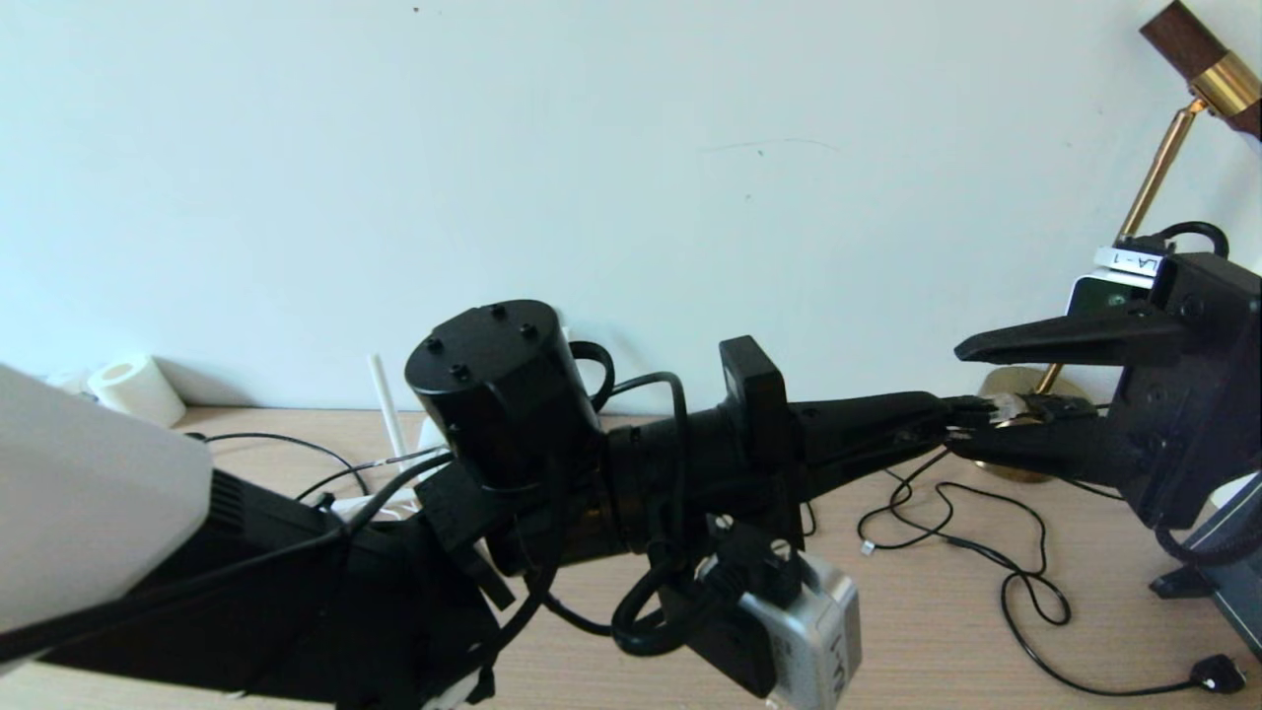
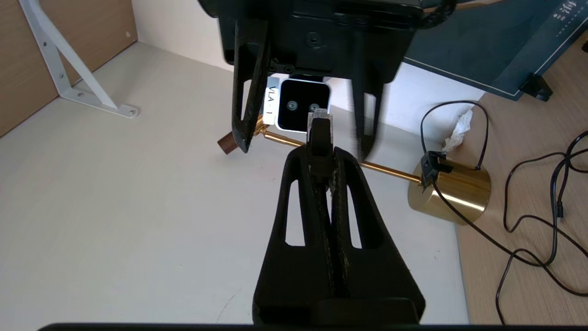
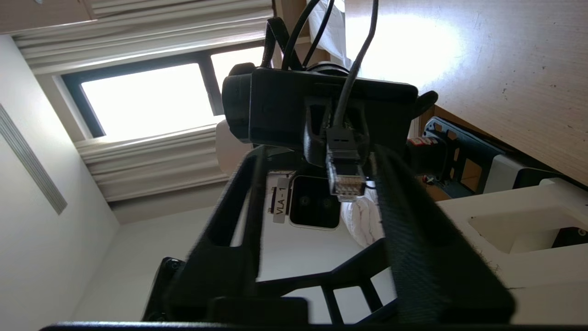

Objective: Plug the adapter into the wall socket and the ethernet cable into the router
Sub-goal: Align cable and router interface

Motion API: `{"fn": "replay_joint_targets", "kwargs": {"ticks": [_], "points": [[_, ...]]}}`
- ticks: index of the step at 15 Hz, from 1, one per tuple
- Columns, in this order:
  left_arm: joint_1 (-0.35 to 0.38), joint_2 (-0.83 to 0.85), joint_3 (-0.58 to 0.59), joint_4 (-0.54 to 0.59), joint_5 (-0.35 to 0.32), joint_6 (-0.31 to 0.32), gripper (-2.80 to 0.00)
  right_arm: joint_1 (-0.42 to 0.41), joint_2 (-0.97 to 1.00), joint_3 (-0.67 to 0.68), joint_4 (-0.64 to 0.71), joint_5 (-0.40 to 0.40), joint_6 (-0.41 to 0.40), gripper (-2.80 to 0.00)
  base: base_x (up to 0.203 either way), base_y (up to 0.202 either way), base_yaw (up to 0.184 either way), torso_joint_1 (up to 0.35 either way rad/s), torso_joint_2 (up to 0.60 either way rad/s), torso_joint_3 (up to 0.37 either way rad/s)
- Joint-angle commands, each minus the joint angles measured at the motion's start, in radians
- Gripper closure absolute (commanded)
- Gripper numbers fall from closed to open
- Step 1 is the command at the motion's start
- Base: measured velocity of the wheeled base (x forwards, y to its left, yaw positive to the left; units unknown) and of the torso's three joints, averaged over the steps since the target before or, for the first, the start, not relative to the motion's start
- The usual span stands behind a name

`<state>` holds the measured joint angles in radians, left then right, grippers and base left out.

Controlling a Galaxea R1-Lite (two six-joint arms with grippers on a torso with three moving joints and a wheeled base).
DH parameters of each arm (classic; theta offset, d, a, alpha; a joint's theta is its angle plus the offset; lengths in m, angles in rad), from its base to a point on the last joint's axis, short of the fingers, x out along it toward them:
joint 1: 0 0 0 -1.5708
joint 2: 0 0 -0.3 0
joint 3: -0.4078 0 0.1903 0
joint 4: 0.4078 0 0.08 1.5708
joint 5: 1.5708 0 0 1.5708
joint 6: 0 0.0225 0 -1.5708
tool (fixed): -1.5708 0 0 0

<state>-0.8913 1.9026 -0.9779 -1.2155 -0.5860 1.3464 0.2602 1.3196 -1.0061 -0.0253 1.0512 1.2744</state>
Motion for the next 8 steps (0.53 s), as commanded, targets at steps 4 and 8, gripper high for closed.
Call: {"fn": "replay_joint_targets", "kwargs": {"ticks": [4,8], "points": [[0.001,-0.044,0.019,-0.013,0.088,-0.156,0.0,-0.022,-0.072,0.032,-0.048,-0.12,-0.014,-2.8,0.0,0.0,0.0,0.0,0.0,0.0],[-0.001,-0.155,0.033,0.048,0.298,-0.562,0.0,-0.095,-0.227,0.171,-0.19,-0.258,-0.146,-2.8,0.0,0.0,0.0,0.0,0.0,0.0]]}}
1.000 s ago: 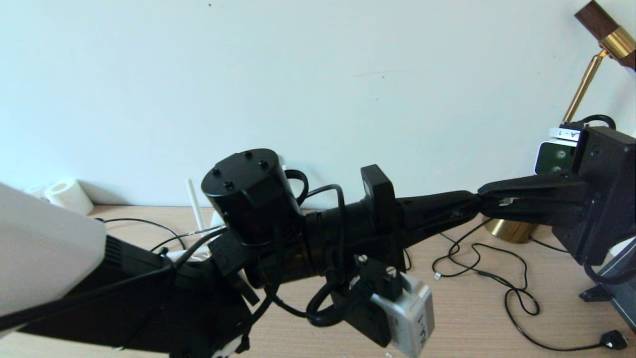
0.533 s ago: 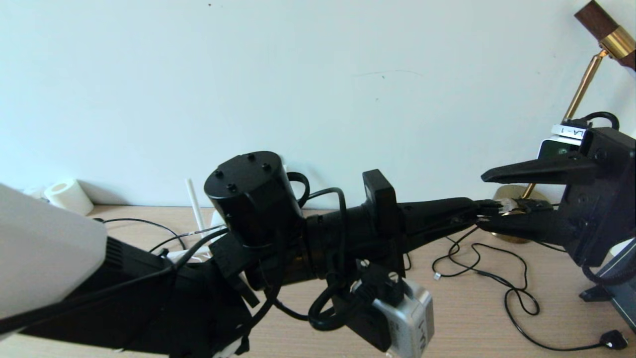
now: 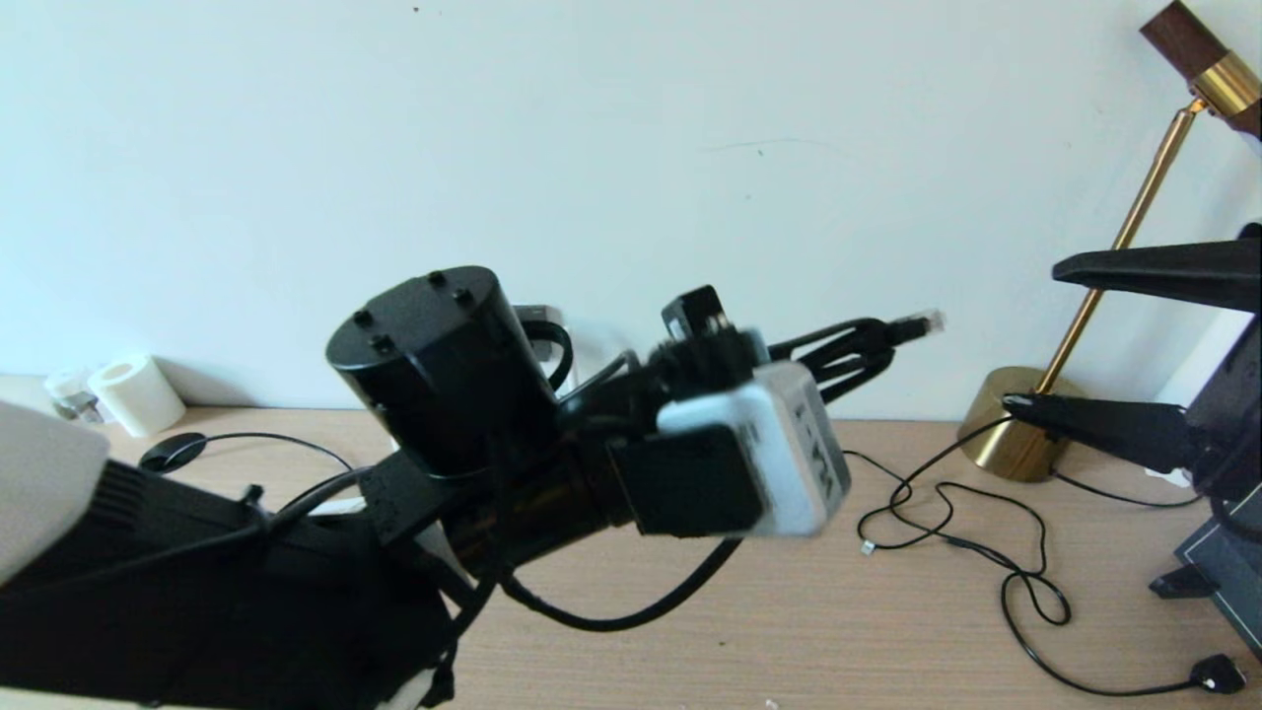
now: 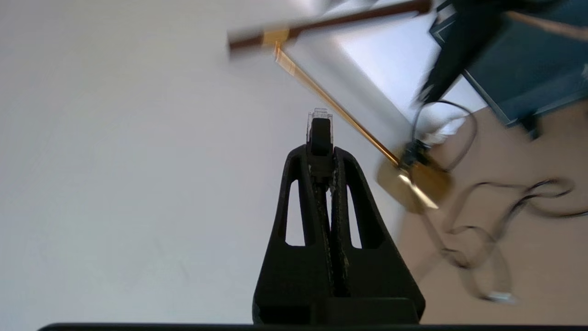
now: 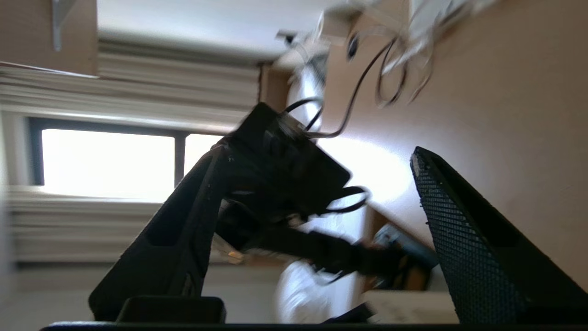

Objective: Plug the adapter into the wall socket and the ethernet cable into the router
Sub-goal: Align cable and router interface

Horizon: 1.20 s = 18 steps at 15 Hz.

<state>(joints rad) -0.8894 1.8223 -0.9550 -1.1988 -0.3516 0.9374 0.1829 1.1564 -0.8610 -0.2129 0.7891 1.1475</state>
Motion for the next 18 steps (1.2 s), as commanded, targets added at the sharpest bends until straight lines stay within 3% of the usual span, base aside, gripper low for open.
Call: {"fn": "replay_joint_targets", "kwargs": {"ticks": [1,2,5,7,9,11,13,14,16,18], "points": [[-0.004,-0.116,0.028,0.092,0.097,-0.241,0.0,-0.037,-0.105,0.061,-0.007,-0.04,-0.088,-2.8,0.0,0.0,0.0,0.0,0.0,0.0],[-0.005,-0.144,0.054,0.147,0.131,-0.332,0.0,-0.049,-0.142,0.092,-0.009,-0.12,-0.178,-2.8,0.0,0.0,0.0,0.0,0.0,0.0],[-0.004,-0.174,0.093,0.217,0.236,-0.59,0.0,-0.055,-0.22,0.176,-0.01,-0.402,-0.544,-2.8,0.0,0.0,0.0,0.0,0.0,0.0],[-0.005,-0.169,0.096,0.257,0.317,-0.745,0.0,-0.055,-0.31,0.217,0.0,-0.491,-0.635,-2.8,0.0,0.0,0.0,0.0,0.0,0.0],[-0.004,-0.168,0.09,0.293,0.417,-0.878,0.0,-0.055,-0.412,0.23,0.074,-0.509,-0.664,-2.8,0.0,0.0,0.0,0.0,0.0,0.0],[0.014,-0.186,0.119,0.299,0.52,-0.925,0.0,-0.057,-0.523,0.256,0.149,-0.55,-0.781,-2.8,0.0,0.0,0.0,0.0,0.0,0.0],[0.025,-0.246,0.193,0.3,0.561,-0.947,0.0,-0.058,-0.586,0.326,0.173,-0.758,-1.012,-2.8,0.0,0.0,0.0,0.0,0.0,0.0],[0.03,-0.276,0.247,0.301,0.596,-0.952,0.0,-0.059,-0.615,0.384,0.178,-0.833,-1.07,-2.8,0.0,0.0,0.0,0.0,0.0,0.0],[0.048,-0.327,0.37,0.3,0.664,-0.967,0.0,-0.059,-0.66,0.492,0.183,-0.878,-1.101,-2.8,0.0,0.0,0.0,0.0,0.0,0.0],[0.071,-0.355,0.485,0.297,0.692,-1.051,0.0,-0.059,-0.733,0.615,0.206,-0.888,-1.127,-2.8,0.0,0.0,0.0,0.0,0.0,0.0]]}}
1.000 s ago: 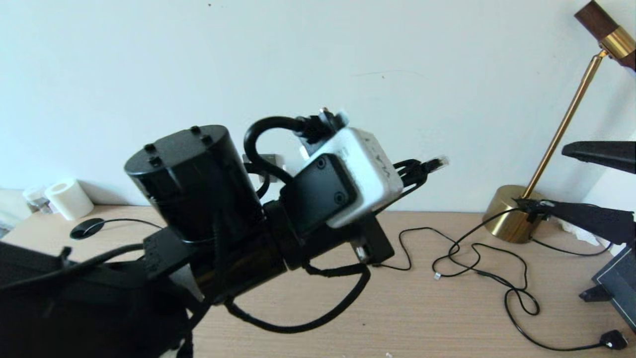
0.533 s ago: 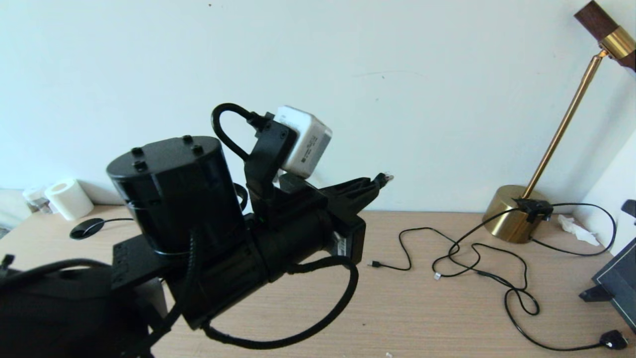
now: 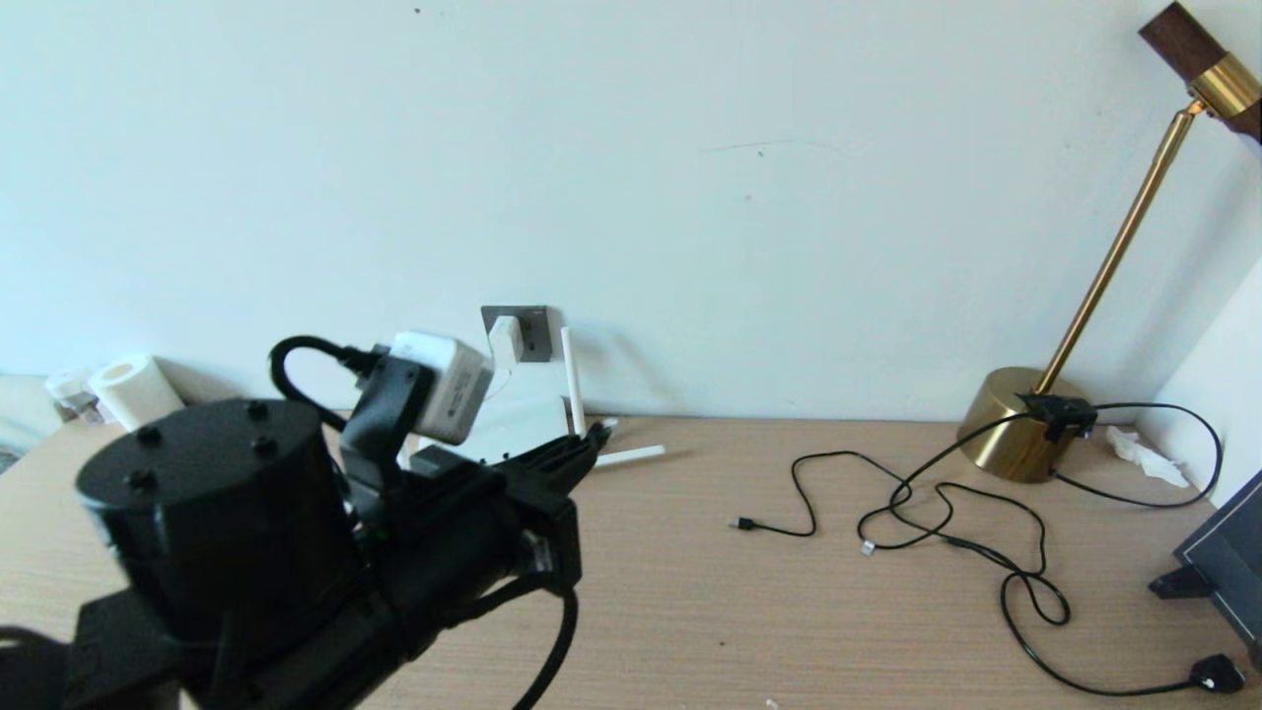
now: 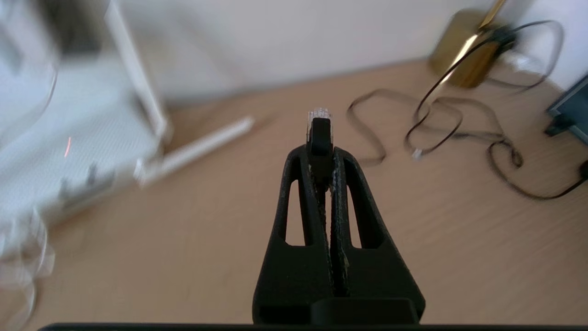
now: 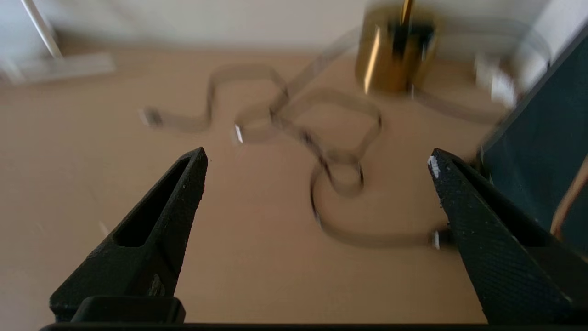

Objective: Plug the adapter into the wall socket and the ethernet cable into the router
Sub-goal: Align cable and router interface

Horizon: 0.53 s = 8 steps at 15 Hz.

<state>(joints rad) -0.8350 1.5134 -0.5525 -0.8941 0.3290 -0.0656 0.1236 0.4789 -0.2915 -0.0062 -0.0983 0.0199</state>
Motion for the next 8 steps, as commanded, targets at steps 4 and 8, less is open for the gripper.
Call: {"fn": "replay_joint_targets", "kwargs": {"ticks": [4,8], "points": [[0.04,-0.098,0.201,-0.007,0.036,-0.189,0.0,0.0,-0.205,0.23,0.076,0.026,-0.035,-2.8,0.0,0.0,0.0,0.0,0.0,0.0],[0.087,-0.085,0.208,-0.005,0.122,-0.209,0.0,-0.04,-0.201,0.261,0.078,0.079,-0.048,-2.8,0.0,0.0,0.0,0.0,0.0,0.0]]}}
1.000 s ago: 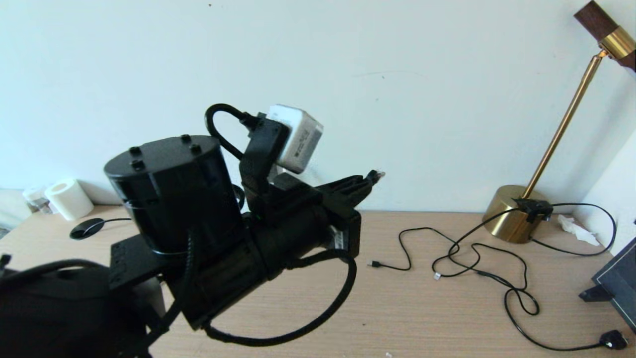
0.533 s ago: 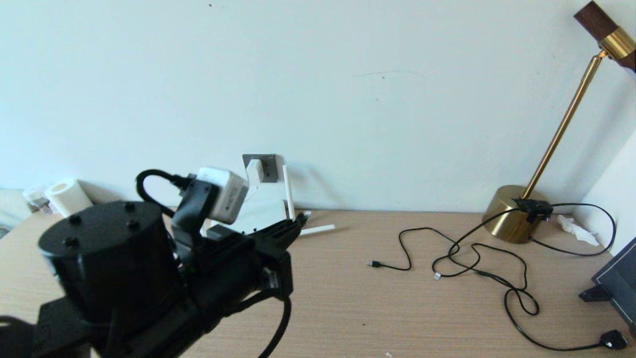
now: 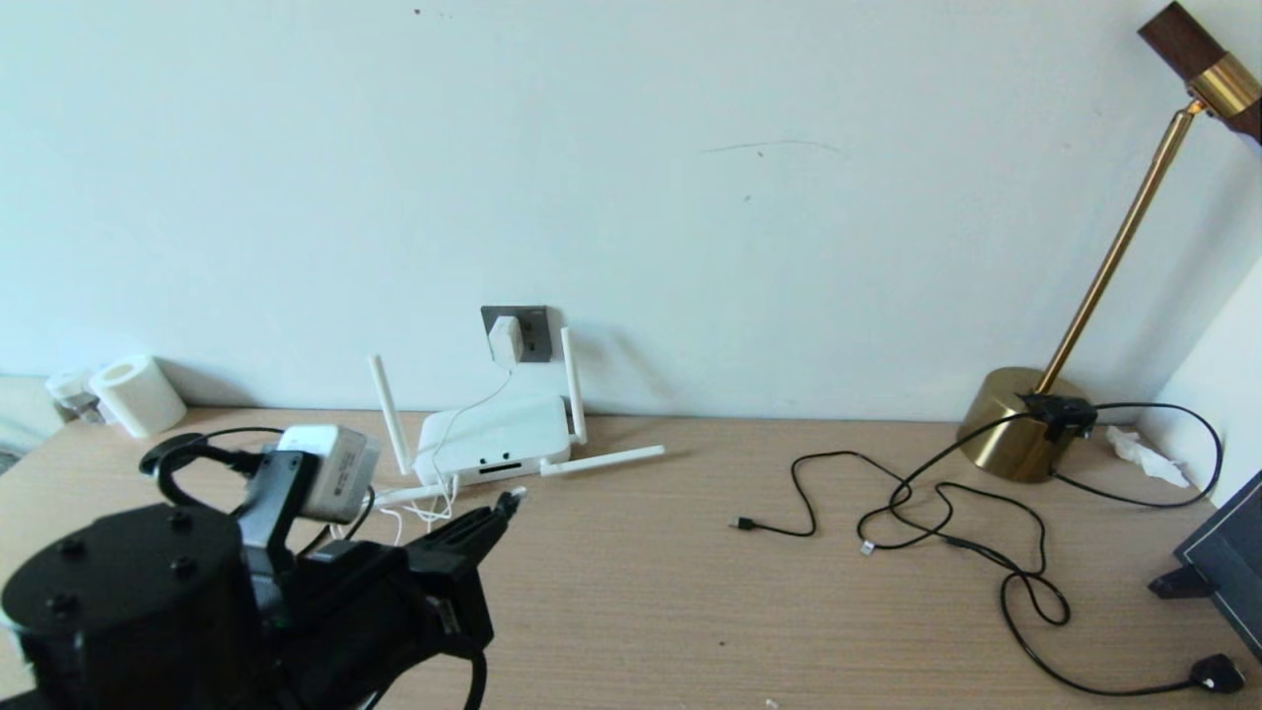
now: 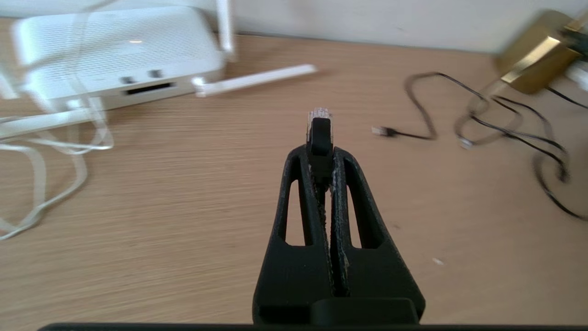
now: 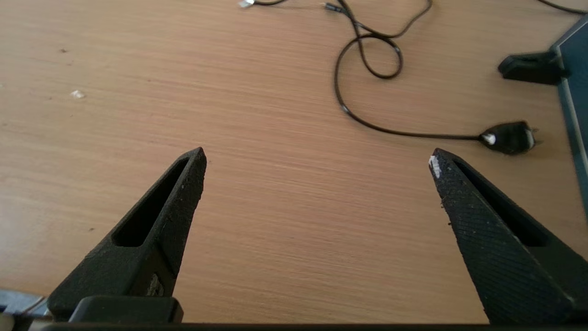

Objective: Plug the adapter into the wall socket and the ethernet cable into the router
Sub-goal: Align cable and router interface

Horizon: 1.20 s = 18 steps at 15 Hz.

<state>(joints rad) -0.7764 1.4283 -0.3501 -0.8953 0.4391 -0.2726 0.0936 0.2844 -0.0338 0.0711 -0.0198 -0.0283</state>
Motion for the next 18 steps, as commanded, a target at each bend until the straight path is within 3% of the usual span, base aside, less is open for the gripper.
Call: {"fn": "replay_joint_targets", "kwargs": {"ticks": [1,3,8,10,15,18], "points": [[0.048,-0.002,0.009,-0.005,0.017,-0.003,0.0,-0.074,-0.006,0.003,0.002,-0.001,-0.002,-2.8,0.0,0.0,0.0,0.0,0.0,0.0],[0.09,-0.002,0.022,-0.007,0.018,-0.005,0.0,-0.149,-0.009,0.011,-0.012,0.002,-0.004,-2.8,0.0,0.0,0.0,0.0,0.0,0.0],[0.095,-0.003,0.086,-0.013,0.026,-0.005,0.0,-0.089,-0.255,0.021,-0.042,0.04,-0.049,-2.8,0.0,0.0,0.0,0.0,0.0,0.0],[0.138,0.001,0.08,-0.013,0.018,-0.005,0.0,-0.085,-0.285,0.026,-0.053,0.031,-0.055,-2.8,0.0,0.0,0.0,0.0,0.0,0.0],[0.14,0.048,0.075,-0.013,0.047,0.023,0.0,-0.084,-0.283,0.034,-0.079,-0.005,0.053,-2.8,0.0,0.0,0.0,0.0,0.0,0.0],[0.137,0.075,0.054,-0.014,0.05,0.014,0.0,-0.084,-0.283,0.034,-0.08,-0.009,0.067,-2.8,0.0,0.0,0.0,0.0,0.0,0.0]]}}
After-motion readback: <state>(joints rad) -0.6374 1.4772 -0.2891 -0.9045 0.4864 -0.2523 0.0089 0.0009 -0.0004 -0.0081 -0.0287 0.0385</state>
